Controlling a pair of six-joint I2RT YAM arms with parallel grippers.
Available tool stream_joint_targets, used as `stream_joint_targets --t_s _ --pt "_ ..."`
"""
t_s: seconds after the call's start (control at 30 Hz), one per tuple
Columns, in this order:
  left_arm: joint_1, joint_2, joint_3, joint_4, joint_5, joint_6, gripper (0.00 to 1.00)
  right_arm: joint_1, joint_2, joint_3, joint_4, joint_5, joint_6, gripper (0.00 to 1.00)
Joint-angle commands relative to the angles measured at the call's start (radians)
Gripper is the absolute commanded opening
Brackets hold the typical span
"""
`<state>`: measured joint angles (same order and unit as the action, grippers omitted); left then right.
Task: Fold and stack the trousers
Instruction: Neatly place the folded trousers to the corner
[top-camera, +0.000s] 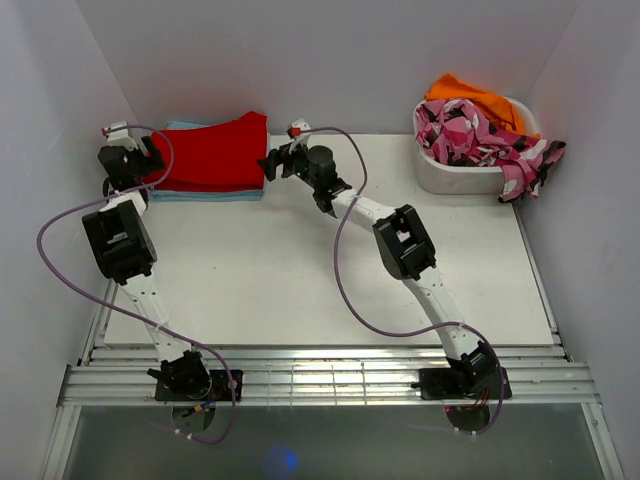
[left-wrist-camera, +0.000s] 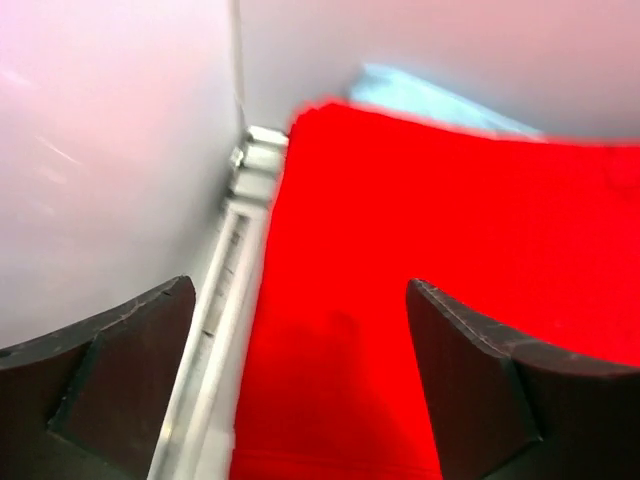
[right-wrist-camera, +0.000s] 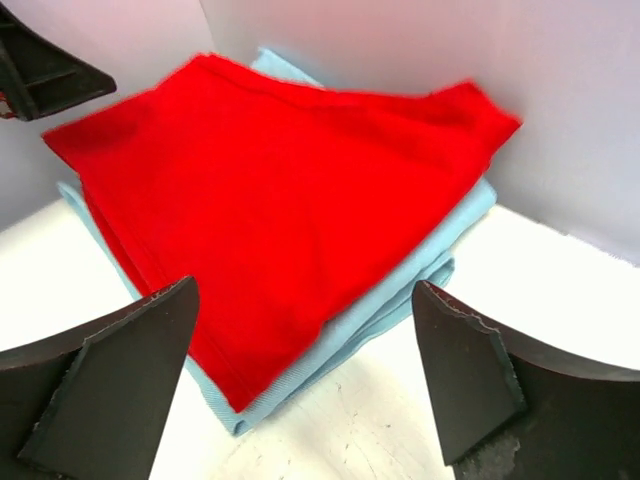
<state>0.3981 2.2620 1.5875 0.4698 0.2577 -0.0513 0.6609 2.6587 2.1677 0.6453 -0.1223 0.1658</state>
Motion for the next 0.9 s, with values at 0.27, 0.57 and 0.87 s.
stream_joint_targets --t_s 0.27,0.57,0.87 --pt "0.016 -0.321 0.207 -0.533 0.012 0.113 0.98 -0.113 -0.59 -0.167 -0.494 -0.21 -0.113 0.9" --pt "0.005 -0.43 0.275 -1.229 0.319 0.217 0.98 -0.365 -0.94 -0.363 -1.05 -0.379 -0.299 0.9" --pt "-0.333 -0.7 -0.223 -1.173 0.181 0.231 0.98 -0.646 -1.359 -1.034 -1.179 -0.475 -0.462 0.9"
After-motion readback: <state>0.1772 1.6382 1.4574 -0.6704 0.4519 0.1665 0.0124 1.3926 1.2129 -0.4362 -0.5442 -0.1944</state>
